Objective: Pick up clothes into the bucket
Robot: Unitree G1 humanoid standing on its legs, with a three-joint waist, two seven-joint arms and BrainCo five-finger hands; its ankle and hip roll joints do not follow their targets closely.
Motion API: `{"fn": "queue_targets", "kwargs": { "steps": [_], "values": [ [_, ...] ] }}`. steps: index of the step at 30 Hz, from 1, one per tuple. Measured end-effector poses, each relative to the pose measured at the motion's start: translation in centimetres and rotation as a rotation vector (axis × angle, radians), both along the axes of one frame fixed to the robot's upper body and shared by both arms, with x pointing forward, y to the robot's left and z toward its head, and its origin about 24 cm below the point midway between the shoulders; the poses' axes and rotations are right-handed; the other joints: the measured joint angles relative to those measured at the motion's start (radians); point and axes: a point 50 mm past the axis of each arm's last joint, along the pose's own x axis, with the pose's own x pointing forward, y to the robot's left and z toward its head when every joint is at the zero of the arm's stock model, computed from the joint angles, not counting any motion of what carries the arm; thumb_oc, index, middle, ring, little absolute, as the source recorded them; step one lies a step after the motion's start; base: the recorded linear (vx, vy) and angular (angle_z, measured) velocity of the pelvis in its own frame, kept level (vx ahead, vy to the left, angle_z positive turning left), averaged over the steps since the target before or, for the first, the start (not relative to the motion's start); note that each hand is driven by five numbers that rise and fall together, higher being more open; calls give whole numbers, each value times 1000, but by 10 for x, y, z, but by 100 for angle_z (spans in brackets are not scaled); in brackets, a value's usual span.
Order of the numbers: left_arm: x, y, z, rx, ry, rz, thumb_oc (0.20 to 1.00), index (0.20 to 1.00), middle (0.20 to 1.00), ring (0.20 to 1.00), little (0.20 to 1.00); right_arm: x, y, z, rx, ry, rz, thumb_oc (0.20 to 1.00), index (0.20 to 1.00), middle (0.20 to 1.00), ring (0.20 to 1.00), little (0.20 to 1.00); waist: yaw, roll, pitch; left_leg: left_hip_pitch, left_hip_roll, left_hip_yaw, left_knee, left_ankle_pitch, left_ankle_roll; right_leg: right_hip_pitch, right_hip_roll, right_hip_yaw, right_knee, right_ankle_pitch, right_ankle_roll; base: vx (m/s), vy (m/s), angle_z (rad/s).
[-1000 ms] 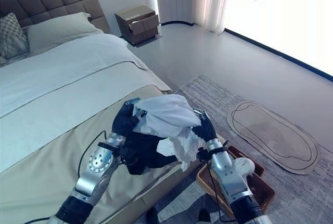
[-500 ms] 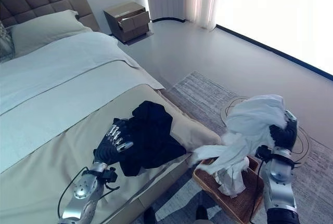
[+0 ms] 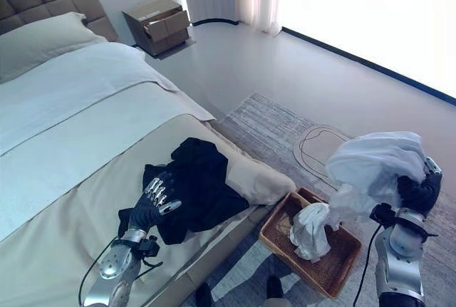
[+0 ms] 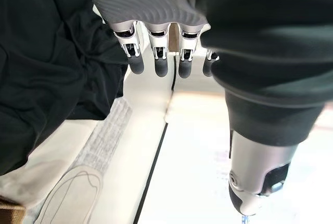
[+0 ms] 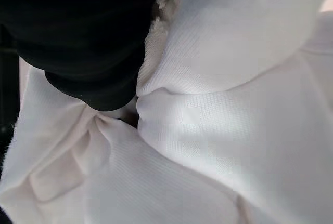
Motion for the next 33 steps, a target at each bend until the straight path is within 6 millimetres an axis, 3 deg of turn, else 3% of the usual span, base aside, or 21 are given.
{"fn": "queue_targets", "kwargs": {
  "steps": [3,6,9,11,13,21,26,33],
  "values": [
    [1,1,4,0,-18,15,1000,1000,1000,1000,1000,-4,1,-10,6,40,5,200,200,200,200,200,0,-2,3,-13,-1,1,5,1,1,-15,0,1,6,0,0,-147,2,-2],
    [14,5,28,-8,-144,42,1000,1000,1000,1000,1000,-2,-3,-26,43,93,-25,200,200,200,200,200,4,-10,42,-83,-2,-1,43,0,3,-90,-1,7,57,-3,1,-181,11,-2],
    [22,9,43,-38,-218,63,1000,1000,1000,1000,1000,10,0,-35,71,122,-23,200,200,200,200,200,4,-12,111,-134,-2,1,96,-12,18,-162,-9,20,145,-33,-2,-150,11,-2],
    [30,9,55,-52,-274,72,1000,1000,1000,1000,1000,24,1,-36,105,118,-40,200,200,200,200,200,5,-9,180,-221,-15,1,168,-24,25,-280,-28,35,275,-74,-2,-116,1,3],
    [35,11,62,-66,-304,87,1000,1000,1000,1000,1000,34,6,-30,109,93,-25,200,200,200,200,200,6,-8,232,-271,-23,6,202,-34,29,-352,-39,50,351,-94,-2,-118,-19,-1],
    [41,14,86,-89,-408,138,1000,1000,1000,1000,1000,65,7,2,113,-26,-56,200,200,200,200,200,30,6,306,-510,-16,3,389,-74,26,-608,-46,71,566,-149,-30,-97,-13,1],
    [38,12,103,-117,-496,164,1000,1000,1000,1000,1000,78,-2,7,44,42,-68,200,200,200,200,200,37,12,313,-628,-3,-10,482,-100,23,-719,-36,74,648,-175,-45,-63,-1,2],
    [40,2,119,-133,-564,128,1000,1000,1000,1000,1000,103,-12,47,-51,16,-83,200,200,200,200,200,70,39,330,-753,0,-25,586,-121,26,-832,-39,77,736,-191,-54,-33,-2,3]
  ]
}}
